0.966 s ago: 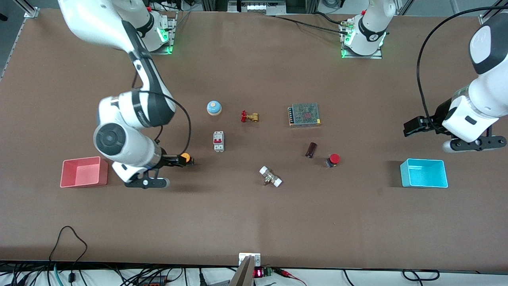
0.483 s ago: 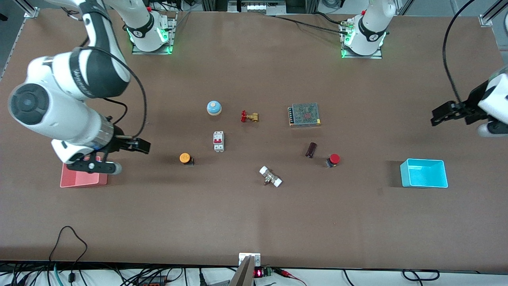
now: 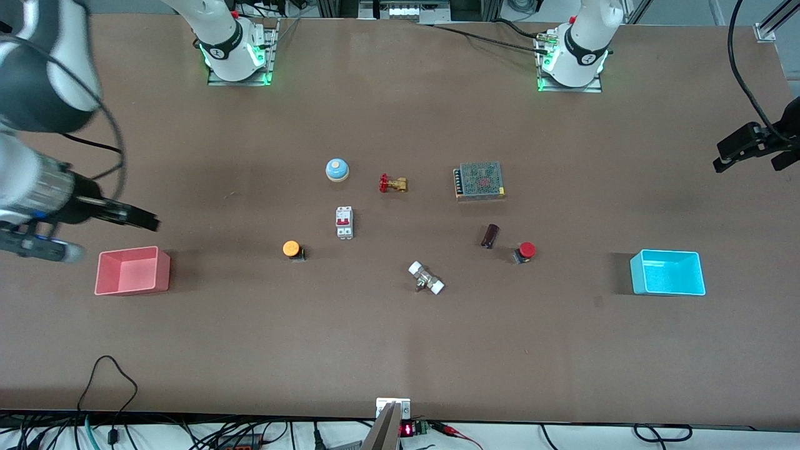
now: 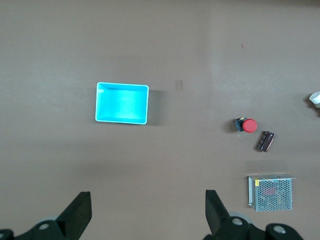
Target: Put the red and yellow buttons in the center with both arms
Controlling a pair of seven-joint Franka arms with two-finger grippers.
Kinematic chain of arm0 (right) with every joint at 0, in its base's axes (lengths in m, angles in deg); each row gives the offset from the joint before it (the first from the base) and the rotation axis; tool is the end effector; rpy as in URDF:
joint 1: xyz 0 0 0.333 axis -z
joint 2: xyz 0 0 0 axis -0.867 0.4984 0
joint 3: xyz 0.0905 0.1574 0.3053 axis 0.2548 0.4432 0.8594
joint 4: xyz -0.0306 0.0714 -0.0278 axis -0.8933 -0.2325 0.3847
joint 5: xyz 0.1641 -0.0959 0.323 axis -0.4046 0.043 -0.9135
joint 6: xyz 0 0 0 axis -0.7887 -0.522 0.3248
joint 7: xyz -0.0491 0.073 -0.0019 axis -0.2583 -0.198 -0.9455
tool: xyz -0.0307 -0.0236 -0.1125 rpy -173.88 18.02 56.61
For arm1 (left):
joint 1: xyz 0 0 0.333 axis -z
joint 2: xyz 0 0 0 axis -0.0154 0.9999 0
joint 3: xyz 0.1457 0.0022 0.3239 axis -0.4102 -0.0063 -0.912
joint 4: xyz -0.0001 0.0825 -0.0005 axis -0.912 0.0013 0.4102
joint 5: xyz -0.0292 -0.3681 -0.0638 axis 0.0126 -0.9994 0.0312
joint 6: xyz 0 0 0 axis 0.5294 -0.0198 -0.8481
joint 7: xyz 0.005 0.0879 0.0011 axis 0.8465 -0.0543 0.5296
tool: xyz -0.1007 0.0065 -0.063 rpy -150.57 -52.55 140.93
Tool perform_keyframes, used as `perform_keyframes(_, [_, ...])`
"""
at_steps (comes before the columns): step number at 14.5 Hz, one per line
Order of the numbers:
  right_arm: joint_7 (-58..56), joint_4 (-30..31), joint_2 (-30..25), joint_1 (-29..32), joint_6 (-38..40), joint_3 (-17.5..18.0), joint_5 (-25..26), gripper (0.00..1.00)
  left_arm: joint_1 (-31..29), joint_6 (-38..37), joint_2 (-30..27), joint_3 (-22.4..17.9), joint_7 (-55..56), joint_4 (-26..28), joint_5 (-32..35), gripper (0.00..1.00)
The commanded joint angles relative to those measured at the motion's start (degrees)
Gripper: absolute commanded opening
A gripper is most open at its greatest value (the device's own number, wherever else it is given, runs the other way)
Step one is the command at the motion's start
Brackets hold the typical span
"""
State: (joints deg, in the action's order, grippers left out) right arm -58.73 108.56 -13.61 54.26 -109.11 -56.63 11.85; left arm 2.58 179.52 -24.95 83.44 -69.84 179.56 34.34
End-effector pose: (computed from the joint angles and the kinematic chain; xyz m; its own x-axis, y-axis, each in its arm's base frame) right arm 0.6366 0.0037 0.5695 0.9782 -0.1973 -0.0645 -0.2011 -0.9779 -0.0575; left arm 0.5384 0.0388 0.6563 0.9967 0.0465 0.0660 0.0472 -0.9988 -0.0093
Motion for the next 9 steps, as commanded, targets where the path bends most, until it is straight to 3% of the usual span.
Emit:
perform_keyframes(1, [-5.3, 0.7, -3.6, 5.9, 2.3, 3.8, 0.3, 1.00, -2.6, -0.7, -2.1, 3.0, -1.1, 1.6, 0.2, 1.00])
perform_keyframes(2, [-5.9, 0.9, -4.8, 6.0, 3.6, 3.7, 2.0, 1.00, -4.1, -1.1, -2.1, 5.1, -1.1, 1.6, 0.2, 1.00])
perform_keyframes(5, [-9.1, 1.9, -7.1, 7.9, 6.7, 3.6, 4.3, 1.00, -4.1, -1.4, -2.5, 5.6, -0.5, 1.6, 0.2, 0.99])
perform_keyframes(6, [-12.3, 3.6, -8.3, 8.7, 6.1, 3.6, 4.3, 1.00, -4.1, -1.6, -2.5, 5.7, 0.0, 1.4, 0.1, 0.74])
perform_keyframes(7, [-13.6, 4.8, -9.3, 9.3, 5.8, 3.6, 4.5, 1.00, -4.2, -1.7, -2.5, 5.7, 0.0, 1.4, 0.1, 0.41])
perform_keyframes(8, [-13.6, 5.8, -10.2, 9.3, 5.8, 3.6, 4.7, 1.00, -4.3, -2.0, -2.6, 5.6, -0.1, 1.5, 0.1, 0.27])
perform_keyframes(9, [-13.4, 6.7, -10.8, 9.0, 5.6, 3.7, 4.7, 1.00, -4.3, -2.3, -2.6, 5.5, -0.1, 1.4, 0.1, 0.27])
